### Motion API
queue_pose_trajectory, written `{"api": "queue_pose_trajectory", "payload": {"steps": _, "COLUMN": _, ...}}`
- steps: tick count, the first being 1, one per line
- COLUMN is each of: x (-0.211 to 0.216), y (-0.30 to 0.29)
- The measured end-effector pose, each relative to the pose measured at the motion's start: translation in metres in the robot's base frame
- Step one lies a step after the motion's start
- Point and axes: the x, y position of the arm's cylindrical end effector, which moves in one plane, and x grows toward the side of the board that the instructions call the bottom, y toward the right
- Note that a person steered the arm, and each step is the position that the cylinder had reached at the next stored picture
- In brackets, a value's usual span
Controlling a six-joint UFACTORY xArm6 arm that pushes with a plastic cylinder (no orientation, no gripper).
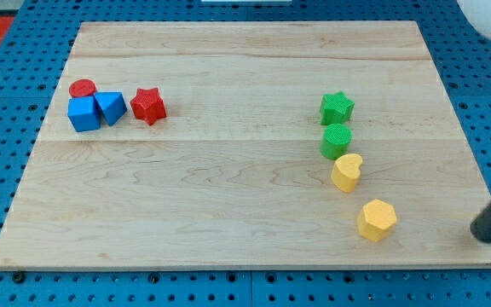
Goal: Move the yellow hexagon below the yellow heart
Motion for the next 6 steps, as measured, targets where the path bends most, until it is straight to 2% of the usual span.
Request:
{"api": "queue_pose_trajectory", "payload": {"steps": 1, "x": 0.008, "y": -0.02}}
{"api": "queue_pose_trajectory", "payload": {"steps": 5, "x": -0.009, "y": -0.113}}
{"api": "queue_pose_trajectory", "payload": {"steps": 6, "x": -0.044, "y": -0.113}}
